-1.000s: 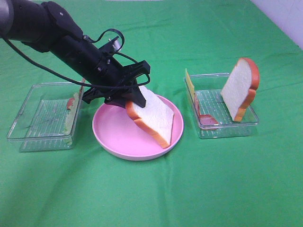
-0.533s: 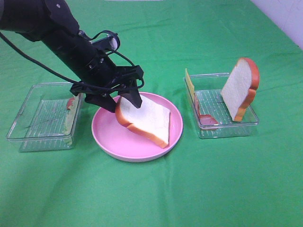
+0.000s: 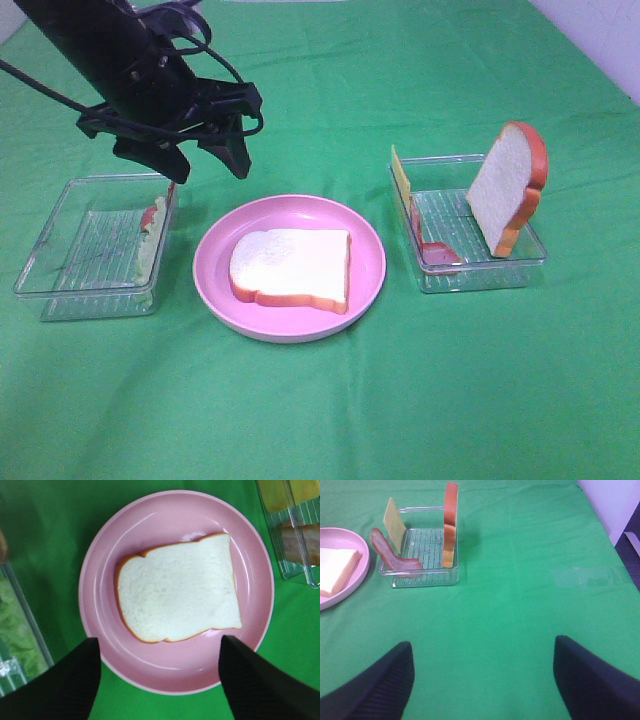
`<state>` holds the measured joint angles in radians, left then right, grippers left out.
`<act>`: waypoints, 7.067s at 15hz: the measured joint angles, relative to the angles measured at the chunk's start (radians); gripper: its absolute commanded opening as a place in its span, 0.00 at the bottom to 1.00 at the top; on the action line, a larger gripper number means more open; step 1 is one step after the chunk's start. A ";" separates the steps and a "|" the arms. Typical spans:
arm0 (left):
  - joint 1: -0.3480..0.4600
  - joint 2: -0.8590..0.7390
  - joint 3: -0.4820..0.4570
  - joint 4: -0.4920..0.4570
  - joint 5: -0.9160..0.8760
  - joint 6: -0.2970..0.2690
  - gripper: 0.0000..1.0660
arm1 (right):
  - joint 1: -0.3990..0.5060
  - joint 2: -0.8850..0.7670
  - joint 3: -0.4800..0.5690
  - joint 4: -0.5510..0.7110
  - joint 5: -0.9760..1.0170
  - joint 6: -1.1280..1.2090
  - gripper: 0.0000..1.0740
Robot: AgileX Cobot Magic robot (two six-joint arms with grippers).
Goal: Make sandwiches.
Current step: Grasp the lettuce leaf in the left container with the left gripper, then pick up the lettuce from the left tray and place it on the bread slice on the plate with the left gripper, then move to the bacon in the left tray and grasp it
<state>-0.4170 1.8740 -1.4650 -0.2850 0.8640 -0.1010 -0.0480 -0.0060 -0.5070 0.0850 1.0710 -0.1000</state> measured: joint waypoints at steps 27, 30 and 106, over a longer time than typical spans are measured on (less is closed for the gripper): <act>0.000 0.145 -0.017 0.338 0.078 -0.233 0.04 | 0.000 0.000 0.000 0.000 0.000 0.000 0.68; 0.000 0.145 -0.017 0.338 0.076 -0.233 0.00 | 0.000 0.000 0.000 0.000 0.000 0.000 0.68; 0.084 0.406 -0.487 0.330 0.314 -0.207 0.60 | 0.000 0.000 0.000 0.000 0.000 0.000 0.68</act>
<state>-0.3330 2.2800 -1.9520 0.0450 1.1780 -0.3080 -0.0480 -0.0060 -0.5070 0.0850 1.0710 -0.1000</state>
